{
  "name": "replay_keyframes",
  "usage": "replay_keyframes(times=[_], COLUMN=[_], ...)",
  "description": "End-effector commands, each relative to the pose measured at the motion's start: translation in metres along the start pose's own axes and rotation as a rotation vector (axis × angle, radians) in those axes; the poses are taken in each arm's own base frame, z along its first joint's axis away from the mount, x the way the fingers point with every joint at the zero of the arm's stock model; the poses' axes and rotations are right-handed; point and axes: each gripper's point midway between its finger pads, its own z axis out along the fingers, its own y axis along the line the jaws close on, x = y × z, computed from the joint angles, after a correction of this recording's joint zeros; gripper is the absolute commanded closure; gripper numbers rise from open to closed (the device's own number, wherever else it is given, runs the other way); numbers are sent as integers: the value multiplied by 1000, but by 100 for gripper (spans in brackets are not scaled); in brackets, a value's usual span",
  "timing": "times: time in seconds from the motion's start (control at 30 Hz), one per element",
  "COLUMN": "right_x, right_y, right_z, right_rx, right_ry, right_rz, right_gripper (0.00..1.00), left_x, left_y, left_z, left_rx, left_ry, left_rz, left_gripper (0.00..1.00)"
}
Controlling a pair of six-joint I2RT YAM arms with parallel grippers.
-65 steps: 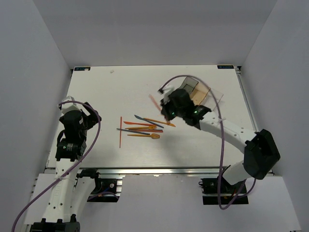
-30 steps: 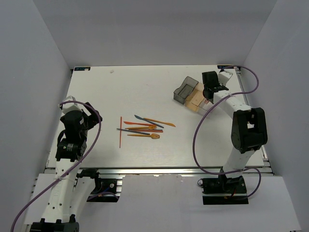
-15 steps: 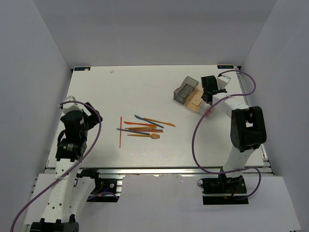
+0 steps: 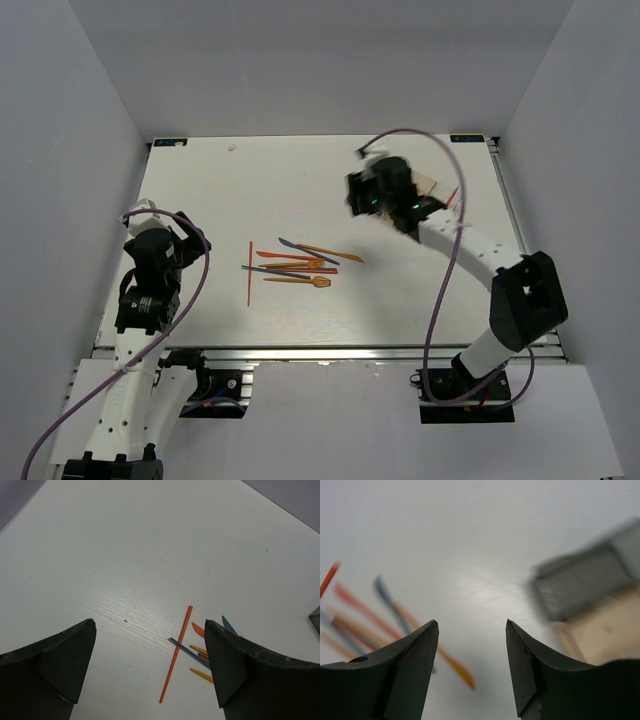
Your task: Sort the eating utensils into containers
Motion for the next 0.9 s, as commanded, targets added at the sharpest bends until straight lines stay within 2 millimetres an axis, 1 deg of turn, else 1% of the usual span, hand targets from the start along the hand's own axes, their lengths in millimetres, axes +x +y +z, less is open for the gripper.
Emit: replay_keyframes(times=[0.0,0.03,0.07,0.1,0.13,0.2,0.23,0.27,0.3,0.33,0.37,0.4,0.43,0.47,0.5,0.57,0.6,0.63,0.87], right_x=[81,100,112,123,128,138,143,148,158,161,170,177,186,191,201,205,209,209,207], right_y=[135,148,158,176,185,201,205,210,212,214,215,212,212,210,208,204,203,202,210], right_z=[-27,-28,-30,-37,-34,-38,-36,-29,-30,-21,-19,-19,-13,-11,-7,-3,-1,0,-6], right_rx=[-485,-511,-536,-586,-609,-676,-687,-691,-699,-681,-682,-674,-664,-656,-651,-635,-632,-625,-659], right_ry=[112,142,161,165,175,197,209,225,263,285,318,362,388,401,428,437,443,445,417], right_rz=[-619,-688,-734,-774,-783,-793,-811,-828,-850,-877,-898,-914,-937,-950,-963,-979,-982,-985,-973], right_gripper=[38,40,42,43,46,49,49,50,49,51,53,54,55,56,59,62,67,69,70], left_x=[-5,-6,-6,-6,-7,-7,-7,-7,-7,-7,-6,-6,-6,-7,-6,-6,-6,-6,-5], left_y=[6,7,7,8,8,9,9,9,9,8,9,9,8,7,8,7,7,7,7], left_z=[-3,-4,-4,-4,-4,-5,-4,-5,-5,-4,-4,-4,-4,-4,-4,-4,-4,-4,-3], left_rx=[-32,-36,-35,-40,-40,-45,-47,-45,-45,-44,-45,-46,-43,-39,-41,-37,-36,-37,-35], left_ry=[-31,-34,-36,-36,-39,-39,-39,-39,-39,-39,-36,-35,-33,-35,-34,-32,-33,-32,-29], left_rz=[-11,-13,-13,-15,-16,-16,-15,-16,-16,-16,-15,-15,-13,-14,-14,-12,-12,-12,-11], left_gripper=[2,2,2,2,2,2,2,2,2,2,2,2,2,2,2,2,2,2,2])
